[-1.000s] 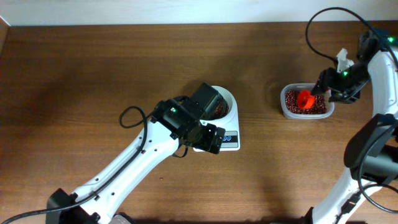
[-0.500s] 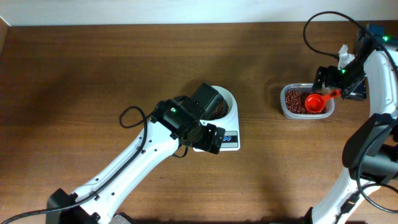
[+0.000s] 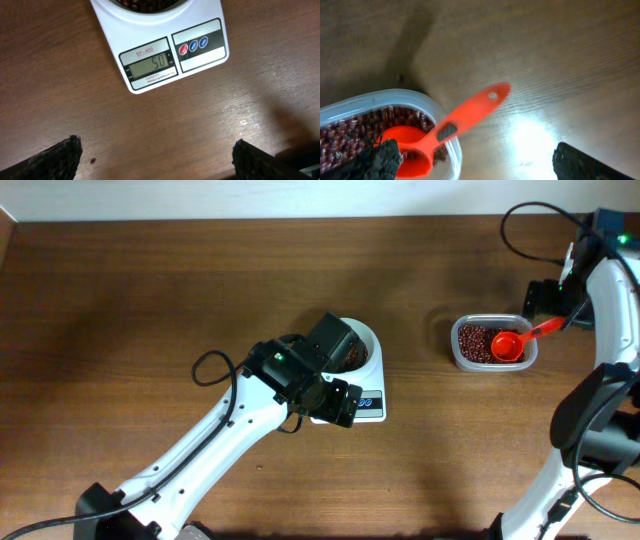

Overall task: Scoop item into bowl and weigh 50g on scale
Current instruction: 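Open right gripper to leave scoop in tub and raise it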

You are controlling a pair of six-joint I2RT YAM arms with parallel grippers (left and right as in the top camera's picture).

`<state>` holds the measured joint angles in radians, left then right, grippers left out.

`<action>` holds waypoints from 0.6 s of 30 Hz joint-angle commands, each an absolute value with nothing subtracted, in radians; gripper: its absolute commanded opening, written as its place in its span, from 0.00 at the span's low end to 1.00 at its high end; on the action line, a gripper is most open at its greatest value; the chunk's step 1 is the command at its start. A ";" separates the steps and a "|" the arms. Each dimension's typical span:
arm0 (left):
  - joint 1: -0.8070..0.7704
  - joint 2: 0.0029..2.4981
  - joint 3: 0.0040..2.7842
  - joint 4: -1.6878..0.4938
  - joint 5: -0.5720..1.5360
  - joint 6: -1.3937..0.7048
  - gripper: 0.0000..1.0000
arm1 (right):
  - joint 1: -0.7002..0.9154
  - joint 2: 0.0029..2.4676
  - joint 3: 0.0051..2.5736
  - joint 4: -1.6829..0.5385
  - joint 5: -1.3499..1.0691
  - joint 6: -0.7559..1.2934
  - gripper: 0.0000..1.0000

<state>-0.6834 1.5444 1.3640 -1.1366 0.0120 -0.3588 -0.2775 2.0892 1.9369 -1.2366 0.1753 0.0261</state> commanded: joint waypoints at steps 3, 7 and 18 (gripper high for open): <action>-0.685 1.526 1.359 -1.136 0.019 -0.350 0.99 | -0.215 2.086 2.162 -1.313 0.202 0.042 0.99; -0.685 1.526 1.359 -1.136 0.019 -0.350 0.99 | -0.171 2.086 2.158 -1.303 -0.007 0.042 0.99; -0.685 1.526 1.359 -1.136 0.019 -0.350 0.99 | -0.157 2.086 2.158 -1.294 -0.049 0.042 0.99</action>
<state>-0.6834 1.5444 1.3640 -1.1366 0.0120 -0.3588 -0.1608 2.0922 2.1536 -1.2968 -0.0364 0.0303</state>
